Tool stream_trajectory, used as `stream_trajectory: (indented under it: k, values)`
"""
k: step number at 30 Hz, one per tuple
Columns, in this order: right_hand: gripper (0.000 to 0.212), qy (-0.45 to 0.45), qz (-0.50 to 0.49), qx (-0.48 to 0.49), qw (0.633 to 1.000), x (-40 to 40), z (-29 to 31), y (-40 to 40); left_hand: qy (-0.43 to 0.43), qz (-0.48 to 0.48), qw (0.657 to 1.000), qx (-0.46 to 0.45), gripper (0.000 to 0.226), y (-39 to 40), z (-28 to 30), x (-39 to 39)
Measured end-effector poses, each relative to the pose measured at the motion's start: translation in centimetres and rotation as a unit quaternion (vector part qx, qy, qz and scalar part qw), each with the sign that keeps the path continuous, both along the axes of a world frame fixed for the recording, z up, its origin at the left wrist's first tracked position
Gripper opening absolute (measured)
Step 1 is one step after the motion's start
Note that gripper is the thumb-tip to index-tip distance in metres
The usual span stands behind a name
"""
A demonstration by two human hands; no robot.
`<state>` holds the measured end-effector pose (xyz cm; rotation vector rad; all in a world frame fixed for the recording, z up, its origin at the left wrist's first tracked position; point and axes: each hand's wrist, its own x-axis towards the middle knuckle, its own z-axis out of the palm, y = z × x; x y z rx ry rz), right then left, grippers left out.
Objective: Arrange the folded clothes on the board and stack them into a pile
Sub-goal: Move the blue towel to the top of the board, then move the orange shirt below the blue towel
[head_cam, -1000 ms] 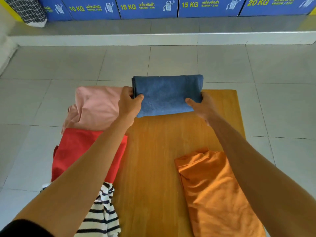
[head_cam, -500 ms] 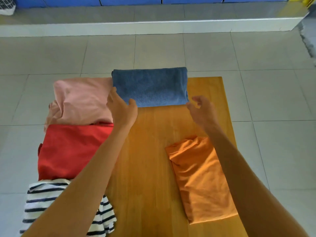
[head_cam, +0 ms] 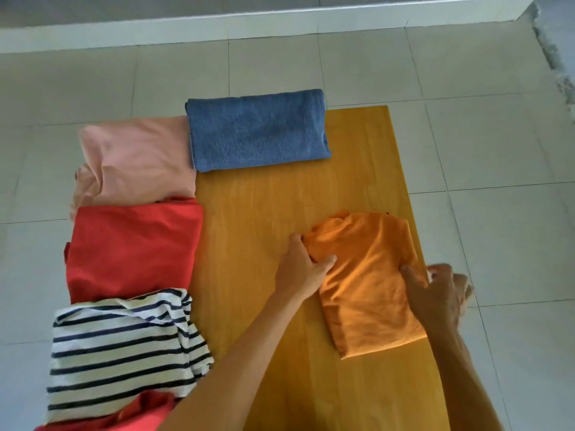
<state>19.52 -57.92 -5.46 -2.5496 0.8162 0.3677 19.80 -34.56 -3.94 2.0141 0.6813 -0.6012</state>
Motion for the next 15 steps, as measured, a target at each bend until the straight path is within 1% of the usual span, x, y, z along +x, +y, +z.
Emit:
stream_trajectory:
  k: [2,3,4,5,6,7,9,10,11,12,13,14,15]
  values:
    - [0.036,-0.023,0.06,-0.005,0.998,1.0,0.1,1.5,0.006,-0.034,0.999,0.009,0.06,0.8,-0.2,-0.3]
    - [0.033,-0.026,0.089,0.001,0.996,1.7,0.2,2.6,0.008,-0.037,0.999,0.012,0.047,1.5,-0.4,-0.8]
    - [0.032,-0.029,0.111,0.012,0.993,2.3,0.4,3.7,0.011,-0.025,1.0,0.007,0.04,2.2,-0.5,-1.4]
    - [0.031,-0.035,0.136,0.023,0.99,3.0,0.6,4.9,0.016,-0.005,1.0,-0.001,0.039,2.9,-0.5,-2.2]
    - [0.031,-0.04,0.164,0.032,0.985,3.6,0.8,6.1,0.025,0.011,1.0,-0.001,0.041,3.7,-0.4,-3.1]
    - [0.03,-0.042,0.197,0.038,0.979,4.3,0.9,7.4,0.035,0.014,0.999,0.023,0.045,4.5,-0.2,-4.1]
    - [0.03,-0.04,0.27,0.042,0.961,5.4,1.3,10.2,0.039,-0.007,0.99,0.137,0.05,6.3,0.2,-6.2]
    - [0.03,-0.038,0.311,0.043,0.949,5.8,1.5,11.5,0.03,-0.001,0.981,0.192,0.055,7.3,0.2,-7.0]
    - [0.03,-0.039,0.345,0.047,0.937,6.0,1.7,12.5,0.018,0.031,0.975,0.217,0.063,8.1,0.4,-7.6]
    - [0.03,-0.045,0.362,0.056,0.93,6.1,2.0,13.1,0.003,0.081,0.975,0.208,0.07,8.7,0.5,-7.9]
    - [0.032,-0.06,0.357,0.067,0.93,6.0,2.2,13.3,-0.016,0.128,0.975,0.182,0.074,9.2,0.6,-7.9]
    - [0.034,-0.081,0.33,0.077,0.937,5.7,2.6,13.0,-0.034,0.155,0.975,0.154,0.075,9.5,0.5,-7.7]
    - [0.036,-0.105,0.287,0.083,0.948,5.3,2.8,12.3,-0.041,0.161,0.977,0.132,0.075,9.4,0.4,-7.5]
